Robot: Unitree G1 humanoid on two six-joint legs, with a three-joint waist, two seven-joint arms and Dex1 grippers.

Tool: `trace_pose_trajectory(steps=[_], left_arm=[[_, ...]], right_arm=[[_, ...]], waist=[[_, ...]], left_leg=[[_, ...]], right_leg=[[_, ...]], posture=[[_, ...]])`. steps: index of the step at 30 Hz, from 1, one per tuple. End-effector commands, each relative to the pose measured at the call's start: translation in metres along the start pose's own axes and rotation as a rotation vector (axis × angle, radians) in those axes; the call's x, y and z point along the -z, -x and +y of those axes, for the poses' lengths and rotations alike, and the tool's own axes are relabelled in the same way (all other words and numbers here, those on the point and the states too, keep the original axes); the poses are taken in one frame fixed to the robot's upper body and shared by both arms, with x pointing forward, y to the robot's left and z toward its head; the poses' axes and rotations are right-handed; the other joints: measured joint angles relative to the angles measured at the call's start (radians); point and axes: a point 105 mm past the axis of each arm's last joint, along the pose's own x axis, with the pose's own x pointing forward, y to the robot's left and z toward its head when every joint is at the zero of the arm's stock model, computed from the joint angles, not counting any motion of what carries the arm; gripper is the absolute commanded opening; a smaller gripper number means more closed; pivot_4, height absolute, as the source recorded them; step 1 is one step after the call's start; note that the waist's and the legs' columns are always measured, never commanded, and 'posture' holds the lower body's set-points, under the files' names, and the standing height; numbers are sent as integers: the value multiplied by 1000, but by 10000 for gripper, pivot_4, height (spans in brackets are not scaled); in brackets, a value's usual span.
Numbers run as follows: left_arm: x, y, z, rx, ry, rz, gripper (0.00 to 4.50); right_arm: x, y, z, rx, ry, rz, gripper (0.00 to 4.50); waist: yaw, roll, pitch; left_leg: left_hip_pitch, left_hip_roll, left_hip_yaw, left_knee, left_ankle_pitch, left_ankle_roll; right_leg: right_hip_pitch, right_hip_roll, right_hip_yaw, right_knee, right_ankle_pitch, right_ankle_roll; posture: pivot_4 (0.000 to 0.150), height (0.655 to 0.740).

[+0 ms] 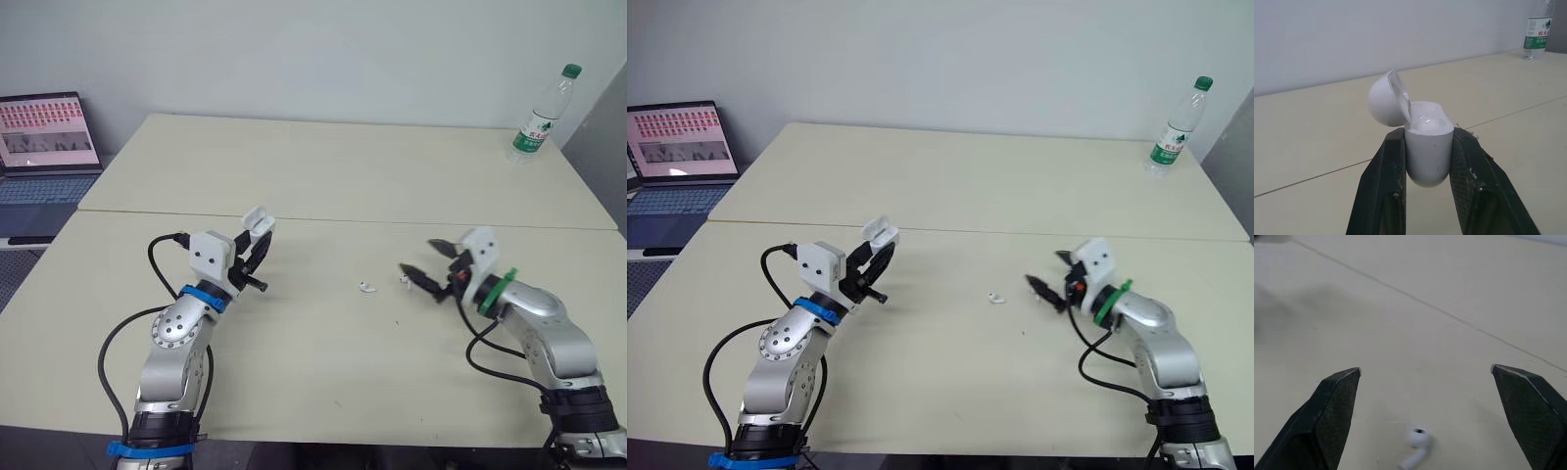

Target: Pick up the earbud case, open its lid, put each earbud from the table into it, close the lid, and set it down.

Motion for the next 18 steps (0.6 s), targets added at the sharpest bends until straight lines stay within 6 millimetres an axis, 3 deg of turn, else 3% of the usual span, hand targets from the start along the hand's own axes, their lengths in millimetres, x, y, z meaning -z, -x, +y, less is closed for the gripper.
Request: trace_pose_trajectory(steps=[1, 18], left_arm=[[-10, -3, -3, 11, -5, -42, 8396], [-10, 8, -2, -21, -24, -32, 8396]], right_arm=[[6, -11, 13, -74, 62, 76, 44688], [28, -38, 24, -158, 121, 168, 44688]], waist=[[1, 0, 0], [2, 0, 0]], left_leg=[[0, 0, 0, 0, 0, 0], [0, 0, 0, 0, 0, 0]], right_leg=[[0, 0, 0, 0, 0, 0], [1, -1, 0, -1, 0, 0]], posture=[[1500, 7400], [1500, 7400]])
